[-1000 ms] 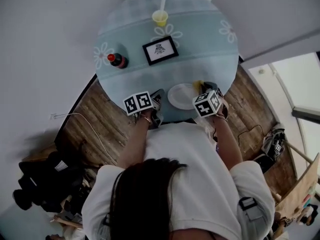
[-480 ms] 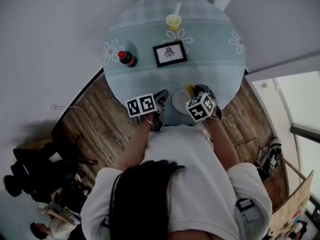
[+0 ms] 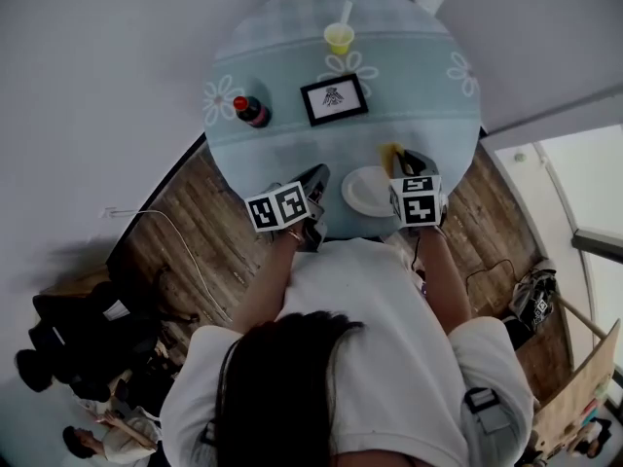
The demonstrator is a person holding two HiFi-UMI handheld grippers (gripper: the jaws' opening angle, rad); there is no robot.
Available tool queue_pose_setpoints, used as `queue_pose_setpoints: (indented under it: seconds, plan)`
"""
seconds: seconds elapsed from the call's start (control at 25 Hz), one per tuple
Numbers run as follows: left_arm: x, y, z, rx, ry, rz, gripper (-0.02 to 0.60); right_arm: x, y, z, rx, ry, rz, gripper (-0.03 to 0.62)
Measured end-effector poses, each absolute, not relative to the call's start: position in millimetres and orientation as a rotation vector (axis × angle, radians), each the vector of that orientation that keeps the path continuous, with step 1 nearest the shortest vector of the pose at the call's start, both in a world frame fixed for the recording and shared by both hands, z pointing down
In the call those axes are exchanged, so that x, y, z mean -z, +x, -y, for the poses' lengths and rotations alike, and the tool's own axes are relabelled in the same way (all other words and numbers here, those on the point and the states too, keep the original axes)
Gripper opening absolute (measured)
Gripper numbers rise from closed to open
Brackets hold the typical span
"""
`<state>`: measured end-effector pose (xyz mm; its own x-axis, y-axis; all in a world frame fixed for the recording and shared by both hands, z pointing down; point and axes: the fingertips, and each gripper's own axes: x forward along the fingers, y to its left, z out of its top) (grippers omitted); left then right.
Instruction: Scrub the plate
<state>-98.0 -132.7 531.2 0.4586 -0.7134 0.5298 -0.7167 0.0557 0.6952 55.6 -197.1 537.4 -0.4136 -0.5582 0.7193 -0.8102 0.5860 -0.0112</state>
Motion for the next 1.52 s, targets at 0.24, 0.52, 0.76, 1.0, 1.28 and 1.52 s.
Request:
queue_pose_setpoints:
  seconds: [0.24, 0.52, 0.76, 1.0, 1.28, 1.52]
  plan:
    - [-510.0, -94.2, 143.0, -0.143, 1.791, 1.345, 0.011, -517.1, 99.8, 216.7, -0.556, 1.292, 2.104, 0.055]
    - [-492.8, -83.5, 152.7, -0.196, 1.892, 1.406, 0.009, -523.2, 141.2, 228.6, -0.575, 1.371, 2.039, 0.055]
    - [-499.8, -77.9, 151.4, -0.236, 1.866, 1.392, 0.009, -545.2, 164.0, 232.9, -0.628, 1.374, 1.979, 0.055]
    - [-503.4, -84.9, 148.9, -0.250, 1.834, 1.410, 0.009, -561.6, 168.9, 233.2, -0.674, 1.355, 1.954, 0.055]
    - [-509.3, -86.0, 144.6, -0.259, 1.803, 1.421, 0.009, -577.9, 161.7, 230.5, -0.722, 1.313, 1.953, 0.055]
    - [-512.1, -87.7, 144.4, -0.259, 1.787, 1.424, 0.009, -588.8, 154.0, 229.0, -0.721, 1.255, 1.940, 0.055]
